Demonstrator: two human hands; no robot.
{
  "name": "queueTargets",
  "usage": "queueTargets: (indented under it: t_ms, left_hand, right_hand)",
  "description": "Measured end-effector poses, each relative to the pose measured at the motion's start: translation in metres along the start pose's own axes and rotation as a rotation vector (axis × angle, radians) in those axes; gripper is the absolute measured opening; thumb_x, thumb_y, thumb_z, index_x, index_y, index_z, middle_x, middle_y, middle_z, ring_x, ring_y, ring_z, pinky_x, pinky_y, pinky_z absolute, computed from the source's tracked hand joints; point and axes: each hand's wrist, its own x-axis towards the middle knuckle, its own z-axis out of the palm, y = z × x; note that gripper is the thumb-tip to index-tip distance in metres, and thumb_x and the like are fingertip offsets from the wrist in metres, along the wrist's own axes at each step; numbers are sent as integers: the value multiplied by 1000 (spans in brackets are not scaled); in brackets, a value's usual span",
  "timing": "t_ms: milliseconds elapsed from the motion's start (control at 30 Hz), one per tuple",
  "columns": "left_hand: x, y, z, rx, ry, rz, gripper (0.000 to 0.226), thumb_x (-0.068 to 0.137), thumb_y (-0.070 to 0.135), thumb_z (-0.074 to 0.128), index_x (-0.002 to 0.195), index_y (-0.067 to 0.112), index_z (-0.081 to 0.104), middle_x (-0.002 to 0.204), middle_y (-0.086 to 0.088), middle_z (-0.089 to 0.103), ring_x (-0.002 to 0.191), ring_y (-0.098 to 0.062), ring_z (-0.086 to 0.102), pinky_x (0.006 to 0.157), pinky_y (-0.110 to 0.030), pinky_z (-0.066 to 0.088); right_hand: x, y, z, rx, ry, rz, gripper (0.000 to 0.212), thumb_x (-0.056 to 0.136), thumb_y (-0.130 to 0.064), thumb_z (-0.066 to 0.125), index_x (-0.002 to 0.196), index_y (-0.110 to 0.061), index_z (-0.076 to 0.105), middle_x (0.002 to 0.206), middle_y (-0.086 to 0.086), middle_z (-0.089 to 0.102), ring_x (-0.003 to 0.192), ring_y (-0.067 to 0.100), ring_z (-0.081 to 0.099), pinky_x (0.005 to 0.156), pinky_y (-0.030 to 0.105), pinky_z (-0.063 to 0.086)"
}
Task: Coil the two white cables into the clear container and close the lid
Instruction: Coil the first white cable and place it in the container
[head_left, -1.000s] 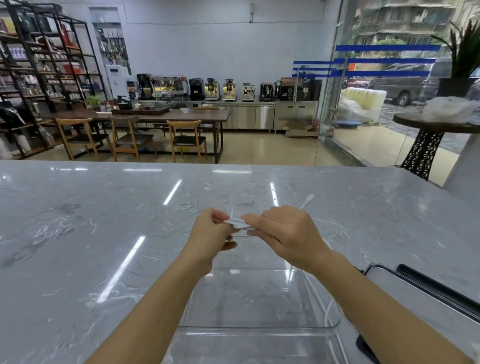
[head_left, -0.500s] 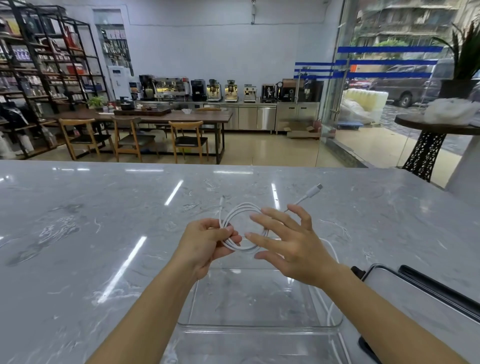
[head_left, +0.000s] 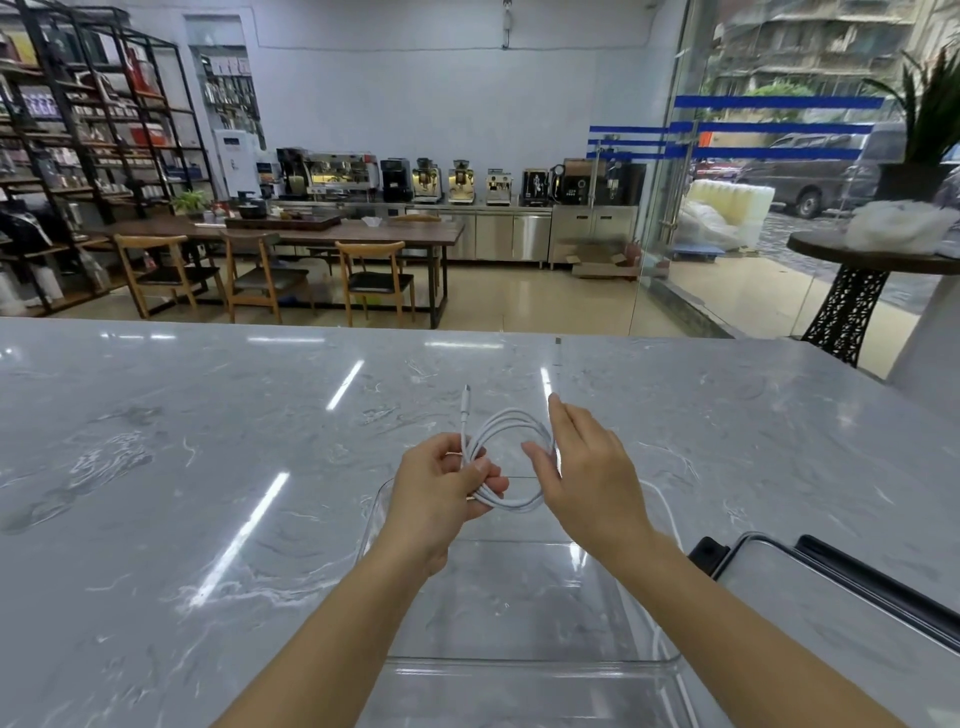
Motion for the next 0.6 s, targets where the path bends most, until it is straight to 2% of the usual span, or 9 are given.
queueTargets:
  t_ms: [100, 200, 233, 333, 367, 433, 500, 533, 600]
  left_hand:
    - [0, -2, 1, 114, -53, 75, 16, 90, -1, 51, 83, 11, 60, 72, -9, 64, 58, -11, 66, 61, -25, 57]
    - [1, -5, 3, 260, -35, 161, 19, 91, 3, 48, 80, 15, 59, 72, -5, 63, 63, -12, 64, 70, -34, 56]
    - [2, -6, 4, 314, -18, 198, 20, 92, 5, 48, 79, 18, 57, 74, -2, 61, 67, -13, 62, 73, -34, 53]
    - [5, -11, 4, 517, 1, 293, 13, 93, 14, 47, 83, 20, 52, 90, 3, 50, 82, -8, 50, 70, -18, 39]
    - [6, -13, 4, 544, -10, 288, 11, 94, 16, 46, 85, 18, 52, 91, 3, 51, 81, -6, 49, 66, -16, 37]
    - [7, -13, 5, 450, -38, 222, 14, 95, 15, 44, 83, 17, 51, 82, 3, 58, 71, -4, 57, 59, -13, 39]
    - [8, -10, 5, 251, -58, 136, 17, 95, 10, 44, 80, 15, 52, 77, 0, 68, 69, -7, 68, 61, -14, 45]
    - [8, -9, 4, 169, -59, 95, 17, 94, 7, 45, 80, 13, 53, 76, -3, 71, 70, -11, 71, 63, -17, 48]
    - [9, -6, 4, 18, -84, 0, 15, 92, 3, 46, 81, 8, 56, 73, -8, 74, 73, -20, 72, 64, -21, 52]
  right_hand:
    - [7, 1, 2, 97, -170, 152, 43, 85, -24, 63, 121, -3, 52, 108, 15, 61, 94, 32, 57, 82, 39, 44]
    - [14, 5, 1, 260, -243, 285, 10, 83, -9, 59, 93, -7, 61, 83, 8, 62, 76, 26, 57, 68, 32, 45]
    - [15, 7, 0, 362, -274, 327, 5, 82, -4, 58, 84, -7, 62, 75, 5, 61, 70, 24, 58, 64, 30, 46]
    - [15, 9, -2, 650, -362, 420, 21, 78, 3, 61, 68, -15, 59, 65, -1, 60, 57, 14, 62, 56, 17, 48]
    - [15, 10, -3, 744, -371, 445, 24, 77, 5, 63, 66, -15, 59, 64, 0, 60, 54, 13, 62, 56, 17, 47]
    - [15, 13, -6, 930, -368, 490, 23, 74, 8, 66, 66, -13, 59, 65, 4, 61, 52, 13, 62, 59, 21, 49]
    - [14, 12, -7, 1009, -362, 499, 22, 74, 8, 68, 72, -13, 60, 69, 5, 62, 54, 12, 62, 59, 21, 51]
    - [12, 10, -7, 949, -352, 469, 24, 74, 5, 68, 78, -16, 59, 71, 2, 62, 57, 12, 62, 60, 21, 50]
    - [9, 7, -5, 591, -219, 279, 34, 75, 0, 69, 95, -22, 53, 80, -3, 58, 63, 13, 58, 60, 22, 46]
